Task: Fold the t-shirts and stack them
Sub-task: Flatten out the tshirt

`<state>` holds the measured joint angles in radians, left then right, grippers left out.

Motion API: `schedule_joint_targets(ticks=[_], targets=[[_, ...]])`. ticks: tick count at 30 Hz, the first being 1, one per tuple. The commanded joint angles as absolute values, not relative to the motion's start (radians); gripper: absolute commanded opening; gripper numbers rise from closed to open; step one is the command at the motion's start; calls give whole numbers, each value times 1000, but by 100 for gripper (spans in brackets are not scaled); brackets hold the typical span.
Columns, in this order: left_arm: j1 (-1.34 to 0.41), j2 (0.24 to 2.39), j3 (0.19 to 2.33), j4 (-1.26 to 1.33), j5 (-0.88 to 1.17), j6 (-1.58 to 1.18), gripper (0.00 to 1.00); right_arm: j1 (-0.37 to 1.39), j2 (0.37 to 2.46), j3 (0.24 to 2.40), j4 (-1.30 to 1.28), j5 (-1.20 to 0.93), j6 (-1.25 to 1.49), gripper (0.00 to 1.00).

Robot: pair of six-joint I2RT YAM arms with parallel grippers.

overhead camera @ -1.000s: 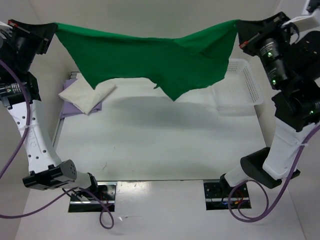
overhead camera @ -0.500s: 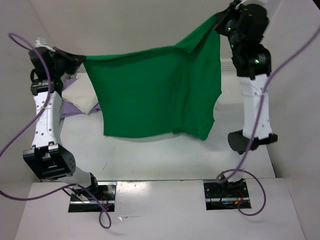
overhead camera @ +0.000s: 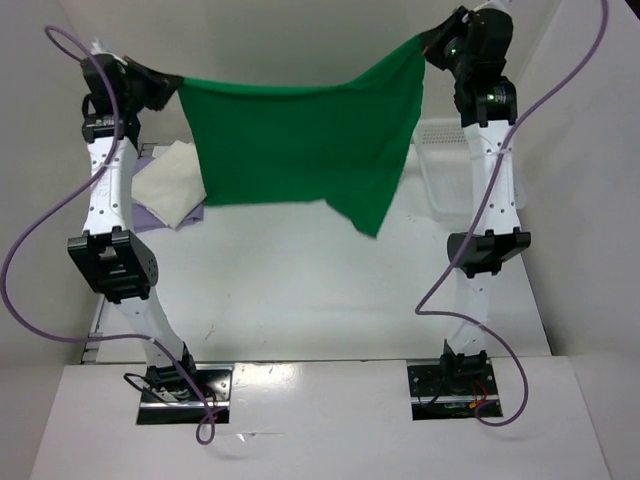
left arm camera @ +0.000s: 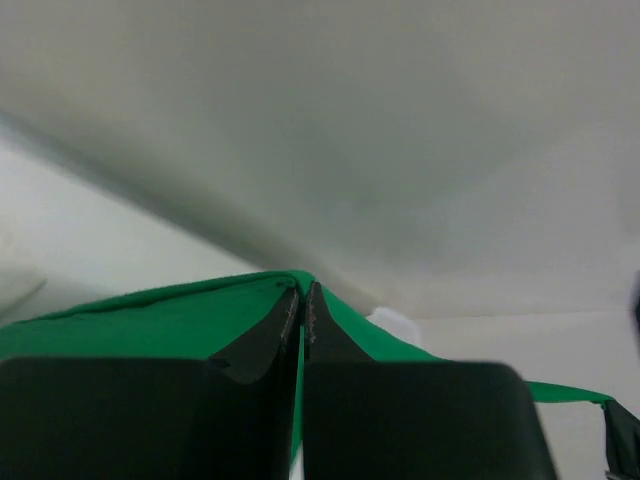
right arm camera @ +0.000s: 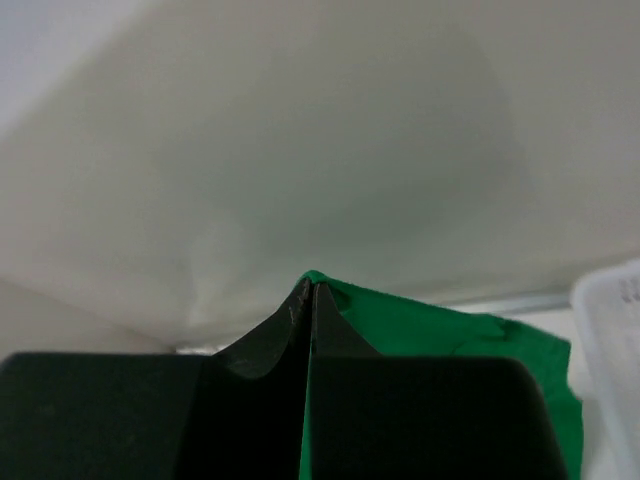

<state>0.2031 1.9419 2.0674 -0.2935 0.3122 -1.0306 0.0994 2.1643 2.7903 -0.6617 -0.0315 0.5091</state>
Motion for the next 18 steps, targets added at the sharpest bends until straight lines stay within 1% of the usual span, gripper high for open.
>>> schedule_joint_targets(ticks=[1, 4, 7, 10, 11, 12, 13, 14, 15, 16, 18], targets=[[256, 1862, 2168, -186, 385, -1086, 0, 98, 1979, 2878, -414, -77, 580, 0], [267, 1795, 2139, -163, 370, -1077, 0, 98, 1898, 2815, -397, -89, 589, 0], [276, 1763, 2067, -144, 347, -1052, 0, 98, 1885, 2780, -489, -112, 574, 0], [276, 1717, 1958, -91, 347, -1052, 0, 98, 1861, 2648, -570, -137, 540, 0], [276, 1692, 1916, -80, 347, -1052, 0, 98, 1814, 2506, -571, -124, 529, 0], [276, 1680, 1831, -59, 356, -1042, 0, 98, 1774, 2408, -571, -114, 514, 0], [276, 1666, 1783, -46, 356, -1042, 0, 98, 1723, 2294, -493, -114, 514, 0], [276, 1637, 1732, -34, 356, -1032, 0, 98, 1624, 2070, -461, -101, 505, 0], [276, 1623, 1677, -20, 365, -1020, 0, 98, 1585, 1981, -445, -101, 505, 0], [276, 1594, 1566, -8, 365, -1011, 0, 88, 1557, 1839, -445, -101, 489, 0], [276, 1562, 1441, 17, 365, -994, 0, 87, 1484, 1697, -456, -101, 480, 0]])
